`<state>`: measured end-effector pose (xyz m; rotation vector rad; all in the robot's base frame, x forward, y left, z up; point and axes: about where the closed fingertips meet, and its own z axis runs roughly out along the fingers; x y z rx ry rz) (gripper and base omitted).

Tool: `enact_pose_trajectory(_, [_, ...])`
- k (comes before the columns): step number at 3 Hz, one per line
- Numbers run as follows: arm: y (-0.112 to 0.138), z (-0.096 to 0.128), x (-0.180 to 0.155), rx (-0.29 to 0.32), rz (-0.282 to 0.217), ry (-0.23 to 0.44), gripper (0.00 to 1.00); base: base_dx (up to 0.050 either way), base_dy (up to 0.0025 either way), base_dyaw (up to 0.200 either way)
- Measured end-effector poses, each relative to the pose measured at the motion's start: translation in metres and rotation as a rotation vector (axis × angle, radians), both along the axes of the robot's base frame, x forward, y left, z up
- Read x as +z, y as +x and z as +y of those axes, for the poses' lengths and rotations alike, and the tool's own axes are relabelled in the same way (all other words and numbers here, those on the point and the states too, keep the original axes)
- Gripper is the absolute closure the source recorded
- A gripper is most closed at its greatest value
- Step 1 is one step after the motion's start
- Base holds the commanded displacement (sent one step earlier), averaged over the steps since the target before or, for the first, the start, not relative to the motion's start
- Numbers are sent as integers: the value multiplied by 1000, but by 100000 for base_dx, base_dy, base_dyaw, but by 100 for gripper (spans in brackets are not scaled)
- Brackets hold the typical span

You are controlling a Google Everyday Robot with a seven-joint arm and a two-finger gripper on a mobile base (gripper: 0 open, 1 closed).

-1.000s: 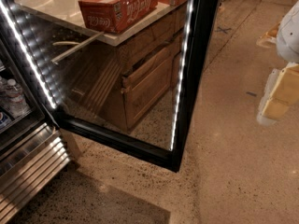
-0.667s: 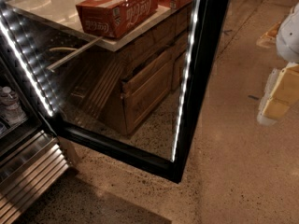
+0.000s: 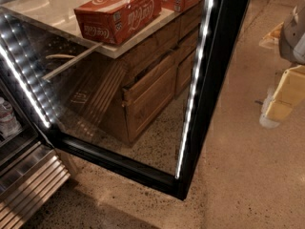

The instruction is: Close right fridge door

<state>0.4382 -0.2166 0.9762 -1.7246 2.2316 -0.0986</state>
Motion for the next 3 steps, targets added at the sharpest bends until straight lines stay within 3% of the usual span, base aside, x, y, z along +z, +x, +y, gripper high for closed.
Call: enact_pose_trajectory(3, [0,0,0,0,0,0,66,0,0,0])
